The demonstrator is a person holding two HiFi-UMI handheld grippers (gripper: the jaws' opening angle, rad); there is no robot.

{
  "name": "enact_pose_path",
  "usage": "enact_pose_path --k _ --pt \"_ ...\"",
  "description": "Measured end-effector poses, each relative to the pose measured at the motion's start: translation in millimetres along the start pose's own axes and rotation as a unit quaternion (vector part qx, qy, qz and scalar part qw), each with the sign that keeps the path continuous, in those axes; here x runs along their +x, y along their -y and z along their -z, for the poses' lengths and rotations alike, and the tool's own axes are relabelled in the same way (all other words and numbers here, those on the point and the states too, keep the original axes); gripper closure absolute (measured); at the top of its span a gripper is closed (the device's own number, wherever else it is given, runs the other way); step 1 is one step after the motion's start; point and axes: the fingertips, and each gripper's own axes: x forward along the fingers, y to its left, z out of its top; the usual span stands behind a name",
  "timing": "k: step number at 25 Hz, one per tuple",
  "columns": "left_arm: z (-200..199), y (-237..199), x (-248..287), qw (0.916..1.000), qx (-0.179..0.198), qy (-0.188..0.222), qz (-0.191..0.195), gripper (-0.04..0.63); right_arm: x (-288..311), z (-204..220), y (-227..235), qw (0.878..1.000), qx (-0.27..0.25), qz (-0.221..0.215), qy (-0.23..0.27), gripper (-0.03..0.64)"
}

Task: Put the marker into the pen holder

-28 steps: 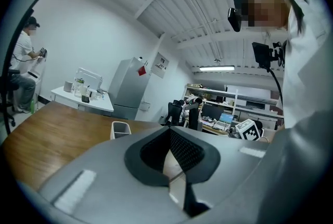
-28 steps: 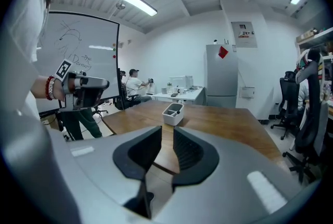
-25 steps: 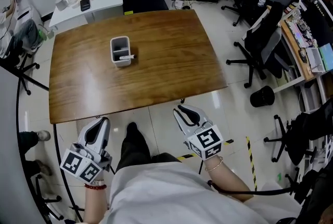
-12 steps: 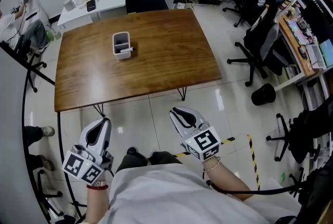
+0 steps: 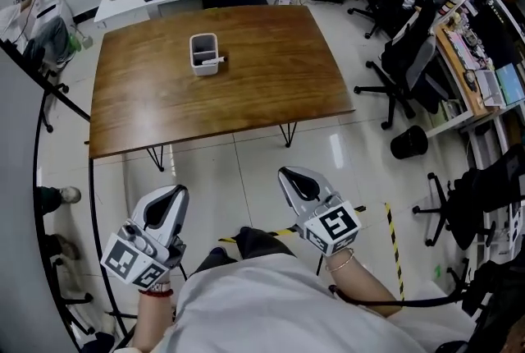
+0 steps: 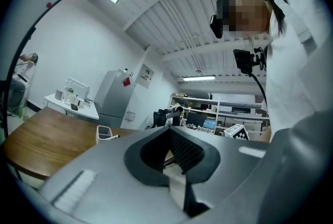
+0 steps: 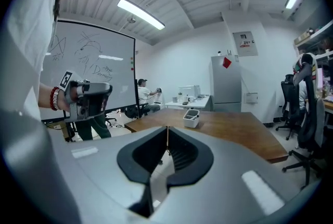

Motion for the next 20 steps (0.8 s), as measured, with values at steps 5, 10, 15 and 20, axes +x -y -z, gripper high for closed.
enact_pose_path --k 5,10,15,20 --pt "-16 -4 -61 0.9992 0.032 0.022 -0.010 0.598 29 -13 -80 0.998 -0.050 -0.037 -0.003 0.624" --pt "-8 -7 -125 0.9990 0.012 0.034 -0.028 0.598 34 -12 -147 0.998 -0.032 -0.055 -0.007 0.624" --pt "-7 -8 -176 0.9992 0.007 0.039 -0.007 0.598 31 -11 -187 0.999 -0.021 -0.048 -0.015 0.624" --pt "-5 -11 -192 0.9988 0.003 0.047 -0.009 0.598 20 -12 -195 0.999 -0.027 -0.033 -0.020 0.624"
